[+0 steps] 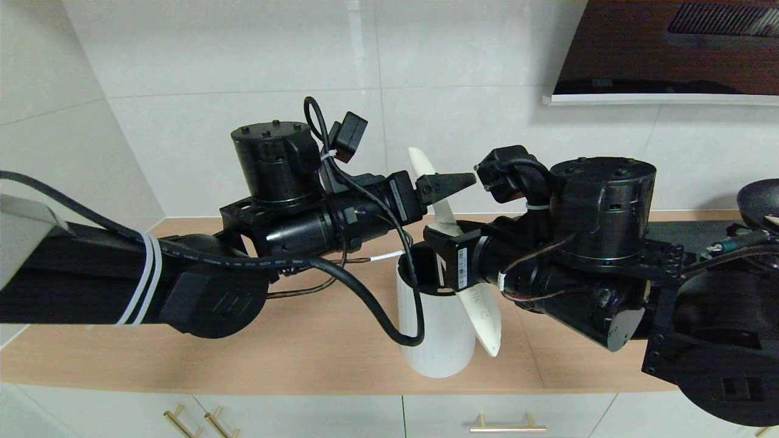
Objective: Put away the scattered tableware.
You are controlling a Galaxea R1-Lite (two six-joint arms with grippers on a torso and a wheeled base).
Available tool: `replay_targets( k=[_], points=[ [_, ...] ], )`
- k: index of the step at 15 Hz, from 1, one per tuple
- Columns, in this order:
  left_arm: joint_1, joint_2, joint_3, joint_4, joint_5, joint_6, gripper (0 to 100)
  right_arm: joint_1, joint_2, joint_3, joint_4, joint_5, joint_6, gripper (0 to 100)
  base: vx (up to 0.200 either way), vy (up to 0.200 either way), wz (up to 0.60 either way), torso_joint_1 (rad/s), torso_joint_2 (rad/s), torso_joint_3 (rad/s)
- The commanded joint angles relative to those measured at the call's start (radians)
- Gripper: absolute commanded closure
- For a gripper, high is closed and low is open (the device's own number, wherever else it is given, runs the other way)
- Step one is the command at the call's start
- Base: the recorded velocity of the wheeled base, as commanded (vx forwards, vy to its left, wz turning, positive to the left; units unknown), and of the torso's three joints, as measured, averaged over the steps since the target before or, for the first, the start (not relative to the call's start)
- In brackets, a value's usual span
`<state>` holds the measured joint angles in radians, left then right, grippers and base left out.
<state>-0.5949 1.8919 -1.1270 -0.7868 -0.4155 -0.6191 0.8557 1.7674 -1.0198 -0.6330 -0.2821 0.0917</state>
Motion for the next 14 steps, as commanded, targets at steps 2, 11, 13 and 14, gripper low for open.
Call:
replay_targets(
  k=[2,11,13,14],
  points=[
    [0.001,0.003,-0.011,0.001,0.0,-0.001,0,0.0,0.0,0.001,-0.001,0.0,0.0,100,0.0,0.0,0.0,0.0,0.0,0.0],
    [0.012,0.022,-0.019,0.0,0.0,-0.001,100,0.0,0.0,0.001,-0.002,0.0,0.0,100,0.0,0.0,0.0,0.0,0.0,0.0],
    [0.014,0.022,-0.019,0.0,0.0,-0.001,100,0.0,-0.002,0.006,-0.002,0.0,-0.001,100,0.0,0.0,0.0,0.0,0.0,0.0],
    [0.014,0.021,-0.019,0.0,0.0,-0.001,100,0.0,-0.002,0.009,-0.002,0.0,-0.001,100,0.0,0.0,0.0,0.0,0.0,0.0]
  ],
)
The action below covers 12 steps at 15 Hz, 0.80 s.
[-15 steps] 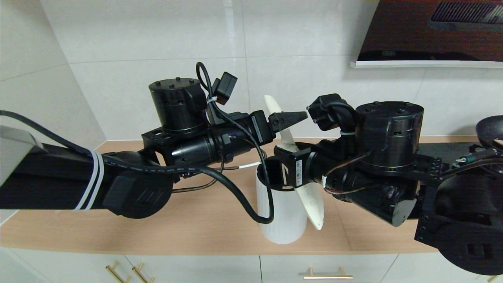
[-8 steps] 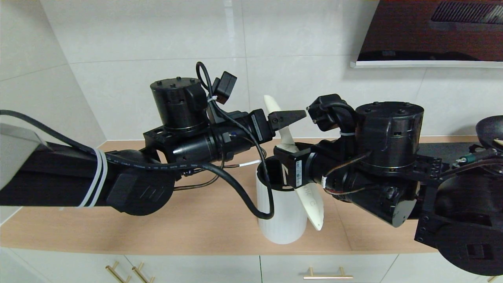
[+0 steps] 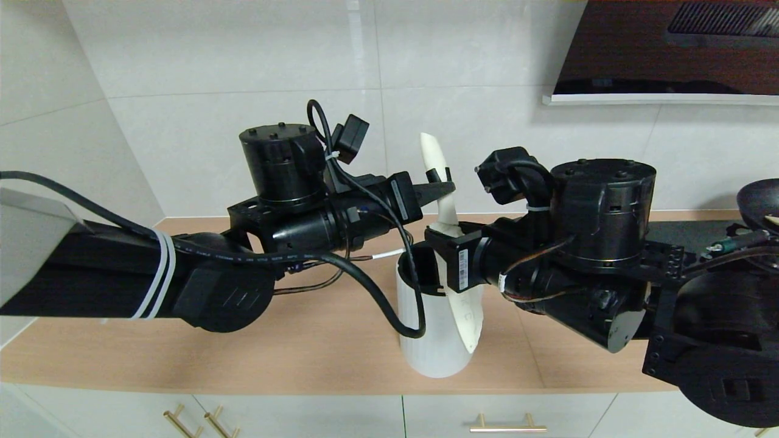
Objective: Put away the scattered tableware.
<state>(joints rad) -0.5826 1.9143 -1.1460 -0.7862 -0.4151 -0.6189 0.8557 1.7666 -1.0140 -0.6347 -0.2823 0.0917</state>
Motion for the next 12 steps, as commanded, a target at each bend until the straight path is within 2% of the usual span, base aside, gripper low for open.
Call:
replay_targets(
  k=[1,8,9,12],
  points=[
    [0.001,-0.003,0.0,-0.001,0.001,-0.001,100,0.0,-0.001,0.002,-0.002,0.0,0.0,100,0.0,0.0,0.0,0.0,0.0,0.0],
    [0.001,-0.006,0.0,-0.016,0.022,-0.001,100,0.0,-0.003,-0.001,-0.003,-0.02,-0.001,100,0.0,0.0,0.0,0.0,0.0,0.0],
    [0.0,-0.008,0.0,-0.027,0.024,-0.001,100,0.0,-0.006,-0.003,-0.003,-0.023,0.0,0,0.0,0.0,0.0,0.0,0.0,0.0],
    [0.0,-0.031,0.005,-0.035,0.041,-0.001,100,0.0,-0.021,0.0,-0.007,-0.023,0.008,0,0.0,0.0,0.0,0.0,0.0,0.0]
  ],
)
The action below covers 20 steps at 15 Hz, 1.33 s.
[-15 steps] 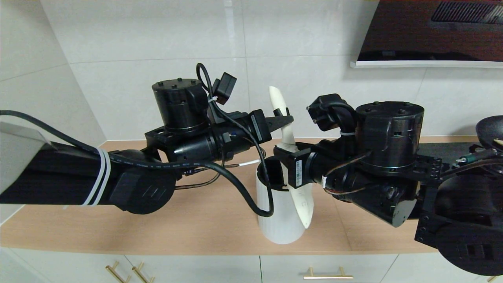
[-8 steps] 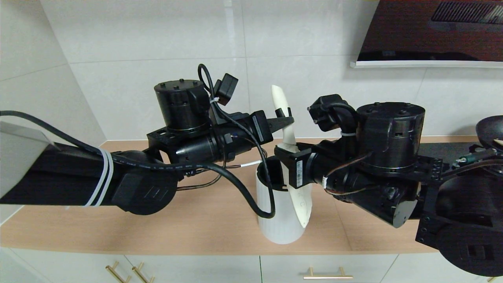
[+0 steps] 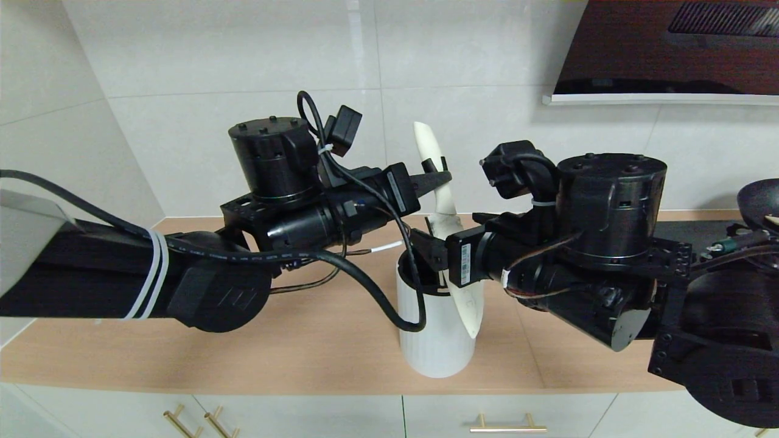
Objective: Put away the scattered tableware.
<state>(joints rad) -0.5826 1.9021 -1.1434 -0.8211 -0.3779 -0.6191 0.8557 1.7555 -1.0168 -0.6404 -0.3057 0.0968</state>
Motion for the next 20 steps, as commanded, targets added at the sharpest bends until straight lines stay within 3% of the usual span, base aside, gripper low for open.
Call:
replay_targets(
  k=[1,4,6,9,11,12,13,15,17,19,20],
  points=[
    [0.0,-0.031,0.004,0.0,0.013,-0.001,100,0.0,-0.021,0.003,-0.001,0.0,0.009,0,0.0,0.0,0.0,0.0,0.0,0.0],
    [0.003,-0.08,0.022,0.0,0.02,0.01,100,-0.001,-0.083,0.017,0.001,-0.001,0.011,0,0.0,0.0,0.0,0.0,0.0,0.0],
    [0.03,-0.11,0.039,-0.001,0.031,0.078,100,-0.023,-0.148,0.038,0.007,0.0,0.008,0,0.0,0.0,0.0,0.0,0.0,0.0],
    [0.044,-0.114,0.039,-0.026,0.146,0.211,100,-0.076,-0.191,0.043,0.011,0.002,0.004,0,0.0,0.0,0.0,0.0,0.0,0.0],
    [0.044,-0.1,0.04,-0.078,0.191,0.262,100,-0.081,-0.186,0.043,0.011,0.004,0.004,0,0.0,0.0,0.0,0.0,0.0,0.0],
    [0.044,-0.094,0.039,-0.084,0.203,0.269,100,-0.081,-0.185,0.046,0.011,0.004,0.004,0,0.0,0.0,0.0,0.0,0.0,0.0],
    [0.044,-0.094,0.04,-0.087,0.206,0.272,100,-0.081,-0.185,0.046,0.011,0.004,0.004,0,0.0,0.0,0.0,0.0,0.0,0.0],
    [0.044,-0.092,0.051,-0.087,0.206,0.322,100,-0.081,-0.188,0.046,0.011,0.004,0.004,0,0.0,0.0,0.0,0.0,0.0,0.0],
    [0.044,-0.075,0.083,-0.092,0.205,0.434,100,-0.081,-0.185,0.046,0.011,0.004,0.004,0,0.0,0.0,0.0,0.0,0.0,0.0],
    [0.043,-0.054,0.11,-0.153,0.201,0.501,100,-0.081,-0.182,0.046,0.011,0.004,0.003,0,0.0,0.0,0.0,0.0,0.0,0.0],
    [0.032,-0.02,0.119,-0.236,0.197,0.524,100,-0.081,-0.182,0.046,0.011,0.004,0.004,0,0.0,0.0,0.0,0.0,0.0,0.0]
  ],
)
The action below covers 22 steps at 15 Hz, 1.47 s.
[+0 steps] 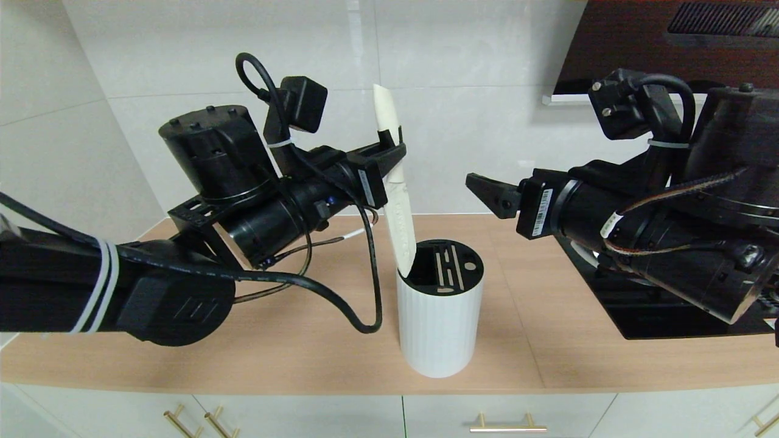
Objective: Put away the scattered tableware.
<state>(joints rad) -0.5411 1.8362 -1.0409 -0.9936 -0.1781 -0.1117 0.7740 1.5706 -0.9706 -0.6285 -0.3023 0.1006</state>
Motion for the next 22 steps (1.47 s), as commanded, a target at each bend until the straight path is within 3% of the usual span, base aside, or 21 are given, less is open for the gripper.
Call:
replay_targets(
  k=[1,3,10,13,18,22],
  points=[
    [-0.019,0.066,0.016,-0.1,-0.004,0.02,100,0.001,0.009,0.001,0.0,0.0,0.001,0,0.0,0.0,0.0,0.0,0.0,0.0],
    [-0.03,0.098,0.013,-0.151,-0.003,0.02,100,0.001,0.022,0.001,0.0,-0.001,0.001,0,0.0,0.0,0.0,0.0,0.0,0.0],
    [-0.039,0.1,0.018,-0.155,-0.001,0.02,100,0.001,0.029,0.001,0.0,-0.001,-0.002,0,0.0,0.0,0.0,0.0,0.0,0.0],
    [-0.046,0.101,0.078,-0.169,-0.001,0.02,100,0.001,0.032,0.001,0.0,-0.001,-0.002,0,0.0,0.0,0.0,0.0,0.0,0.0],
    [-0.062,0.172,0.117,-0.309,-0.001,0.021,100,0.001,0.039,0.001,-0.002,-0.001,-0.002,0,0.0,0.0,0.0,0.0,0.0,0.0],
    [-0.062,0.198,0.119,-0.33,-0.001,0.021,100,0.001,0.037,0.001,-0.003,-0.001,-0.002,0,0.0,0.0,0.0,0.0,0.0,0.0]
  ],
)
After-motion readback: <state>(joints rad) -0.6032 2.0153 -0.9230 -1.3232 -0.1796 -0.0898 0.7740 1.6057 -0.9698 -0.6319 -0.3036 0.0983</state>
